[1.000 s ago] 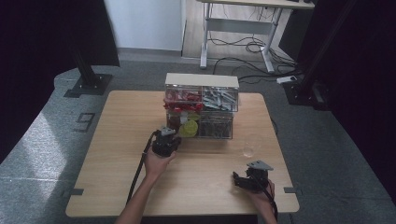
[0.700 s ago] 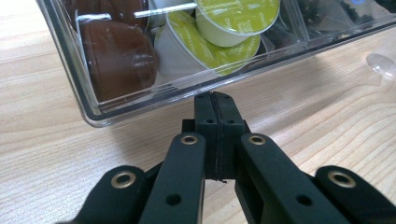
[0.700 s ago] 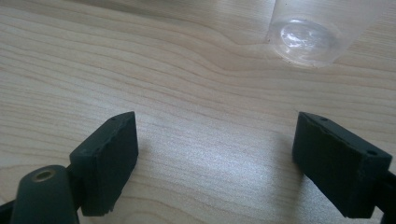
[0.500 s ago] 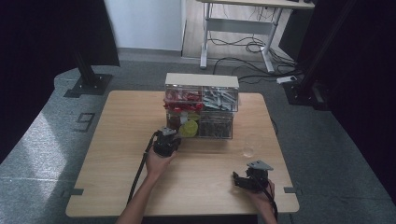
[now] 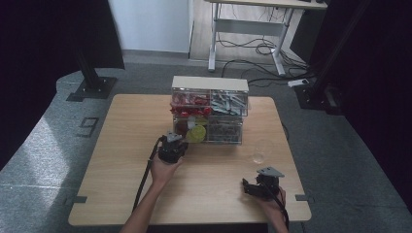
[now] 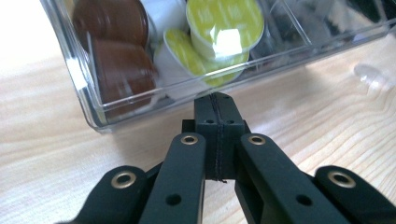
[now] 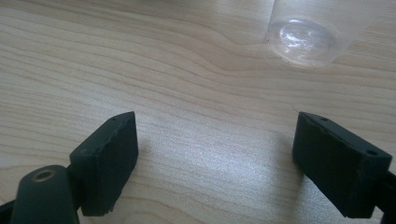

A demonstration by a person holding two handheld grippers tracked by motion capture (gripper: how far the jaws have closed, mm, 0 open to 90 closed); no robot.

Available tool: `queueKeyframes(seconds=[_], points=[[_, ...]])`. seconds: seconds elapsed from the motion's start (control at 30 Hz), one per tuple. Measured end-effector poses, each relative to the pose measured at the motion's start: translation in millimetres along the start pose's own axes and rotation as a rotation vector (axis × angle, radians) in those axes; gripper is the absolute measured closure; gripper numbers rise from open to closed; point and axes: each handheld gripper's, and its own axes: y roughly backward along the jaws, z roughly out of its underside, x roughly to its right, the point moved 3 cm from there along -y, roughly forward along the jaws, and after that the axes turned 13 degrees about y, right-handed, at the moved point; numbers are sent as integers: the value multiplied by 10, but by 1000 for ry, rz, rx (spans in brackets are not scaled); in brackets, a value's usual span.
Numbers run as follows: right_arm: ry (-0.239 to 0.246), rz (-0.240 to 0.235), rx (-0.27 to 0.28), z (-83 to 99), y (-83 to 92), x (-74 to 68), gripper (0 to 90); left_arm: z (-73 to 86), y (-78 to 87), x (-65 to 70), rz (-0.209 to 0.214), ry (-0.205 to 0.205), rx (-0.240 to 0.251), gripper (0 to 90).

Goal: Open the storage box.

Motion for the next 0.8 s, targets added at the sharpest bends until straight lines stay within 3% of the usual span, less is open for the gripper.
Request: queueKeyframes(seconds=[0.8], points=[[-7, 7, -1, 0, -1, 6, 146, -244, 205, 112, 21, -21, 21, 900]])
